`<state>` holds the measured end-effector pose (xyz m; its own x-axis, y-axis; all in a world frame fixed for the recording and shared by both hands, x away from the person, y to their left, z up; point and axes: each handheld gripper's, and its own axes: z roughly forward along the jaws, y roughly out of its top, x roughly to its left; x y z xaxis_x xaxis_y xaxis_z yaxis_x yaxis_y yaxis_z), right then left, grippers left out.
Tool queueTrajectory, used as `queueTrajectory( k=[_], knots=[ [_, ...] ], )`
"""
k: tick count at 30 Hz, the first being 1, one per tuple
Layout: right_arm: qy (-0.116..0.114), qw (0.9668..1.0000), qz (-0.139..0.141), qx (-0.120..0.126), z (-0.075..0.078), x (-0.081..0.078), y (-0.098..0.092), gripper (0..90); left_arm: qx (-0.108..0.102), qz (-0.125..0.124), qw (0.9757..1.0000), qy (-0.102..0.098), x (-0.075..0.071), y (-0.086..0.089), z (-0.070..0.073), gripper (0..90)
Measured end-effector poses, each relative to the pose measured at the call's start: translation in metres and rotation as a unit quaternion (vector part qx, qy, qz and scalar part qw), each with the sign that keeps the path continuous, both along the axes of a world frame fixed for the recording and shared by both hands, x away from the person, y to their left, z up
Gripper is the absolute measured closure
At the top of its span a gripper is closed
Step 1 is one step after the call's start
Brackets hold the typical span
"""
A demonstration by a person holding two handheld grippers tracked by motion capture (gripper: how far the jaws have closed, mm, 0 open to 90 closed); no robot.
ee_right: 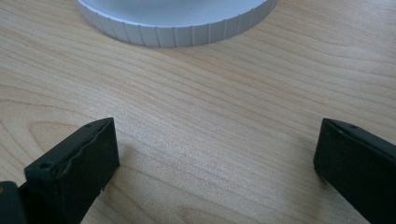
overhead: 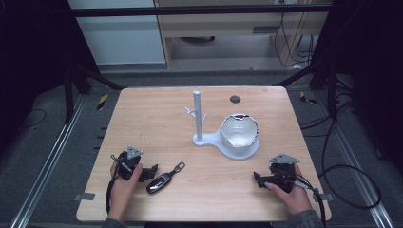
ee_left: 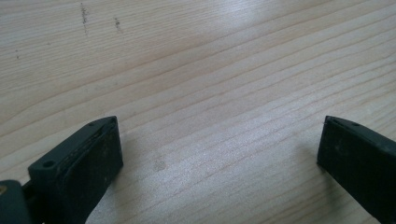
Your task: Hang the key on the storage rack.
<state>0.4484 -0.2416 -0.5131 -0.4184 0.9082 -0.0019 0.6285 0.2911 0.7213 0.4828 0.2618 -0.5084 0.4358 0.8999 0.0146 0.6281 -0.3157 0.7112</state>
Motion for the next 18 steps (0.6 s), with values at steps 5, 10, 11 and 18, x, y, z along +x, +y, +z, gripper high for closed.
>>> queueTrajectory(
  k=[5, 10, 11, 18],
  knots=[
    [0.0, 1.0, 0.0, 0.0, 0.0, 0.0, 0.0, 0.4, 0.0, -0.002, 1.0, 0.001, 0.0, 0.0, 0.0, 0.0],
    [0.0, 1.0, 0.0, 0.0, 0.0, 0.0, 0.0, 0.4, -0.044, -0.007, 0.999, 0.001, -0.006, 0.002, 0.009, 3.0],
    [0.0, 1.0, 0.0, 0.0, 0.0, 0.0, 0.0, 0.4, -0.044, -0.007, 0.999, 0.001, -0.006, 0.002, 0.009, 2.5],
    [0.0, 1.0, -0.001, 0.001, 0.0, 0.0, 0.0, 0.4, -0.046, -0.025, 0.9983, -0.024, -0.02, -0.005, 0.023, 2.4]
  ],
)
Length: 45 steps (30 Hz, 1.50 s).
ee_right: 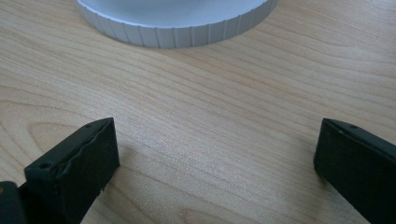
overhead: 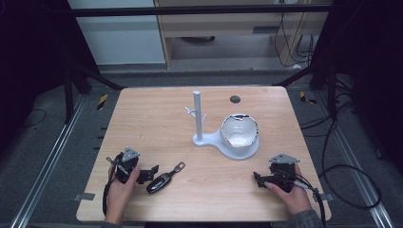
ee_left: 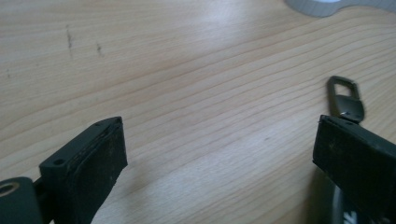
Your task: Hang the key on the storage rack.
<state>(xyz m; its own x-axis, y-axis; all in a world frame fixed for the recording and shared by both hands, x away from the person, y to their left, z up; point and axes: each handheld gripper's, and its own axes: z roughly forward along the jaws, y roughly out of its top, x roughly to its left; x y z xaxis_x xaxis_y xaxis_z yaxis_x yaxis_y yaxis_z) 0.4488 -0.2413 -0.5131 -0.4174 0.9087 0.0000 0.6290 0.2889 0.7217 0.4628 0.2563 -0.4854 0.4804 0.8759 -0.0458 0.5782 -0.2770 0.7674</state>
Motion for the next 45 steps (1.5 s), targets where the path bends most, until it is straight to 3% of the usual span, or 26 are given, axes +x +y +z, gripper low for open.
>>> queueTrajectory(
  k=[6, 11, 15, 21, 24, 27, 30, 31, 32, 33, 37, 39, 45],
  knots=[
    [0.0, 1.0, 0.0, 0.0, 0.0, 0.0, 0.0, 0.4, -0.005, -0.023, 0.9997, 0.001, -0.006, -0.011, 0.007, 2.4],
    [0.0, 1.0, 0.001, 0.0, 0.0, 0.0, 0.0, 0.4, 0.007, -0.054, 0.9985, 0.008, -0.01, -0.021, 0.008, 2.5],
    [0.0, 1.0, 0.001, 0.0, 0.0, 0.0, 0.0, 0.4, -0.006, -0.073, 0.9973, 0.0, -0.016, -0.028, 0.014, 2.5],
    [0.0, 1.0, 0.001, 0.0, 0.0, 0.0, 0.0, 0.4, 0.015, -0.103, 0.9945, 0.004, -0.017, -0.046, 0.02, 2.5],
    [0.0, 1.0, 0.001, 0.0, 0.0, 0.0, 0.0, 0.4, 0.04, -0.125, 0.9912, 0.016, -0.017, -0.058, 0.023, 2.7],
    [0.0, 1.0, 0.001, 0.0, 0.0, 0.0, 0.0, 0.4, 0.08, -0.146, 0.9854, 0.034, -0.017, -0.07, 0.026, 3.2],
    [0.0, 1.0, 0.001, 0.0, 0.0, 0.0, 0.0, 0.4, 0.096, -0.158, 0.9812, 0.054, -0.015, -0.08, 0.031, 3.5],
    [0.0, 1.0, 0.001, 0.0, 0.0, 0.0, 0.0, 0.4, 0.106, -0.16, 0.9794, 0.061, -0.014, -0.082, 0.033, 3.5],
    [0.0, 1.0, 0.001, 0.0, 0.0, 0.0, 0.0, 0.4, 0.126, -0.166, 0.9749, 0.079, -0.012, -0.086, 0.037, 3.5],
    [0.0, 1.0, 0.001, 0.0, 0.0, 0.0, 0.0, 0.4, 0.126, -0.166, 0.9749, 0.079, -0.012, -0.086, 0.037, 3.5],
    [0.0, 1.0, 0.001, 0.0, 0.0, 0.0, 0.0, 0.4, 0.146, -0.165, 0.9681, 0.119, -0.007, -0.092, 0.043, 3.7],
    [0.0, 1.0, 0.001, 0.0, 0.0, 0.0, 0.0, 0.4, 0.148, -0.161, 0.9666, 0.133, -0.004, -0.094, 0.045, 3.8],
    [0.0, 1.0, 0.0, -0.001, 0.0, 0.0, 0.0, 0.4, 0.176, -0.161, 0.9583, 0.157, 0.003, -0.102, 0.05, 4.7]
  ],
)
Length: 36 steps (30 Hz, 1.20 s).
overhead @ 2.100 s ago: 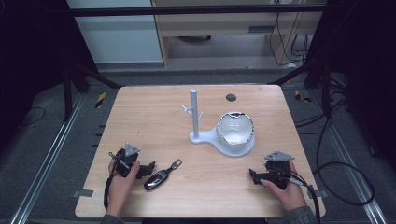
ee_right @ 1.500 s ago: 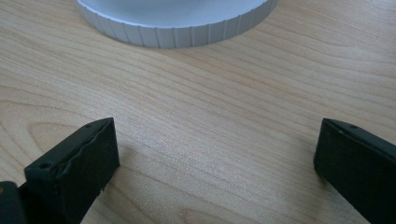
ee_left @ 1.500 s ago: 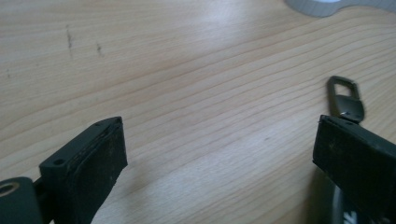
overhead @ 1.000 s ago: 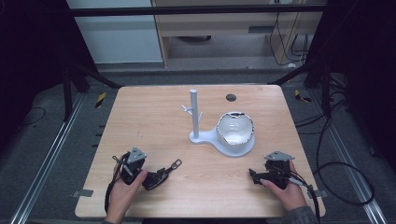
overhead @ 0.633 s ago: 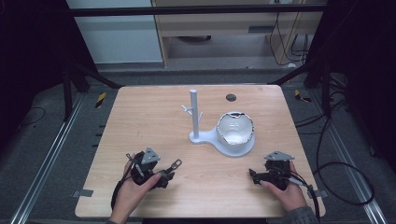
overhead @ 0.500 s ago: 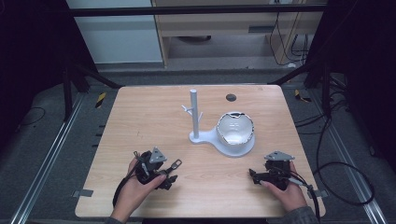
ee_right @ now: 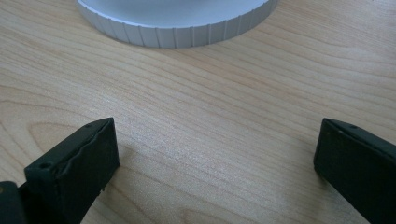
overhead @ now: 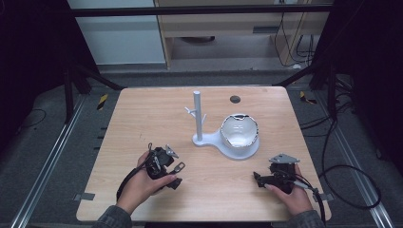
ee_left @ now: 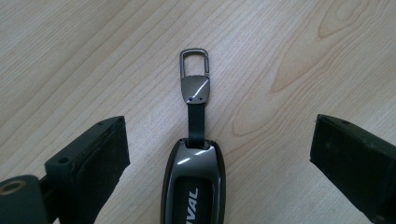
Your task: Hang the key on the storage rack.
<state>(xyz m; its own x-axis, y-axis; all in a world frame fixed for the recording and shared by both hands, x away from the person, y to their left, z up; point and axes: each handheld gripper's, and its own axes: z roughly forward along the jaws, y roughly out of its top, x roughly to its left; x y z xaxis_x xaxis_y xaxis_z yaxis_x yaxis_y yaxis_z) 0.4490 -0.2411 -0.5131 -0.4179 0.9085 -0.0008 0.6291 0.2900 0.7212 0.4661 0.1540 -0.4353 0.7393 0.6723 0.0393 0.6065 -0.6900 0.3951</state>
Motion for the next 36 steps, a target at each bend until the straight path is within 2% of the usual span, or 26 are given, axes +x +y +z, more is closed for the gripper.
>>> queueTrajectory(
  k=[6, 9, 10, 21, 24, 28, 30, 35, 36],
  knots=[
    [0.0, 1.0, 0.001, 0.0, 0.0, 0.0, 0.0, 0.4, 0.04, -0.002, 0.9991, 0.017, 0.012, -0.007, 0.006, 9.8],
    [0.0, 1.0, 0.001, 0.0, 0.0, 0.0, 0.0, 0.4, 0.041, -0.001, 0.9987, 0.031, 0.017, -0.01, 0.008, 10.9],
    [0.0, 1.0, 0.001, 0.001, 0.0, 0.0, 0.0, 0.4, 0.049, -0.001, 0.9981, 0.037, 0.019, -0.013, 0.008, 11.1],
    [0.0, 1.0, 0.001, 0.001, 0.0, 0.0, 0.0, 0.4, 0.076, -0.005, 0.9954, 0.058, 0.028, -0.022, 0.005, 13.7],
    [0.0, 1.0, 0.001, 0.001, 0.0, 0.0, 0.0, 0.4, 0.078, -0.004, 0.9946, 0.068, 0.031, -0.022, 0.002, 17.1],
    [0.0, 1.0, -0.001, 0.0, 0.0, 0.0, 0.0, 0.4, 0.086, -0.009, 0.9933, 0.076, 0.034, -0.023, -0.002, 28.8],
    [0.0, 1.0, 0.0, 0.001, 0.0, 0.0, 0.0, 0.4, 0.09, -0.01, 0.9925, 0.082, 0.035, -0.024, -0.004, 30.3],
    [0.0, 1.0, 0.001, 0.001, 0.0, 0.0, 0.0, 0.4, 0.096, -0.013, 0.9911, 0.091, 0.038, -0.023, -0.008, 44.8],
    [0.0, 1.0, 0.001, 0.001, 0.0, 0.0, 0.0, 0.4, 0.096, -0.013, 0.991, 0.092, 0.039, -0.023, -0.008, 44.8]
  ],
)
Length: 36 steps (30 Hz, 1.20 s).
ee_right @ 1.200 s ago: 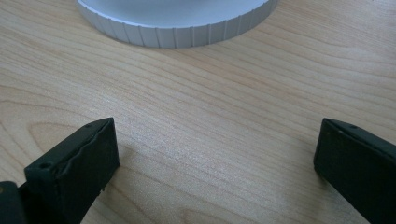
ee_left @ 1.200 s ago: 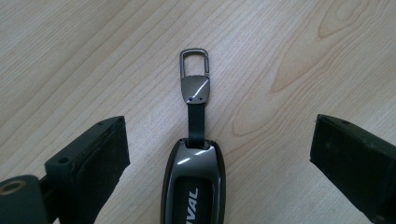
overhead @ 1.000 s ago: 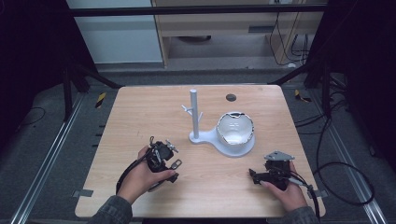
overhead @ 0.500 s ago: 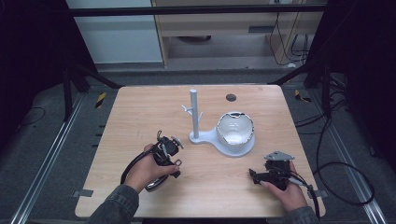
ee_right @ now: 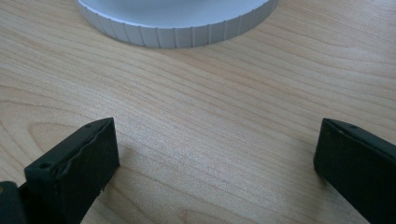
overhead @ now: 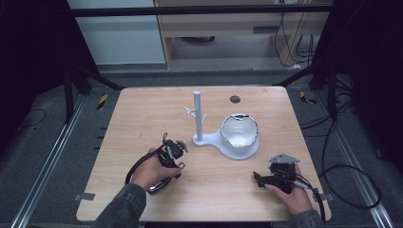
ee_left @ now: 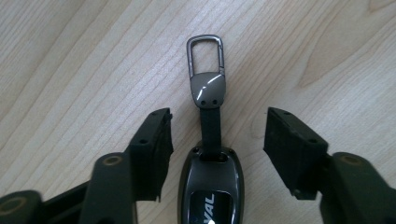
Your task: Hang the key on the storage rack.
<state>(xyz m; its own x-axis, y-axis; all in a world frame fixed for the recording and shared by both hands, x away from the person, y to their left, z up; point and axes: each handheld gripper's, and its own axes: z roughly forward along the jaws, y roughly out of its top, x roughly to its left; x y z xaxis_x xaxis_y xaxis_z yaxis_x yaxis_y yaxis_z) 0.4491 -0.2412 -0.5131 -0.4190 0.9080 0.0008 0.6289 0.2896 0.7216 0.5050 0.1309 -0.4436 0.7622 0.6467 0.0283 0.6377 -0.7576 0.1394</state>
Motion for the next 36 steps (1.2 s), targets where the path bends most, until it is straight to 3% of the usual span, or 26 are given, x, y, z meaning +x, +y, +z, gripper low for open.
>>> queueTrajectory(
  k=[13, 36],
  knots=[
    [0.0, 1.0, 0.0, -0.001, 0.0, 0.0, 0.0, 0.4, 0.008, -0.002, 0.9999, 0.013, 0.006, 0.0, -0.006, 63.0],
    [-0.001, 1.0, 0.001, -0.001, 0.0, 0.0, 0.0, 0.4, 0.014, -0.01, 0.9998, 0.014, 0.006, 0.002, -0.015, 73.9]
  ],
)
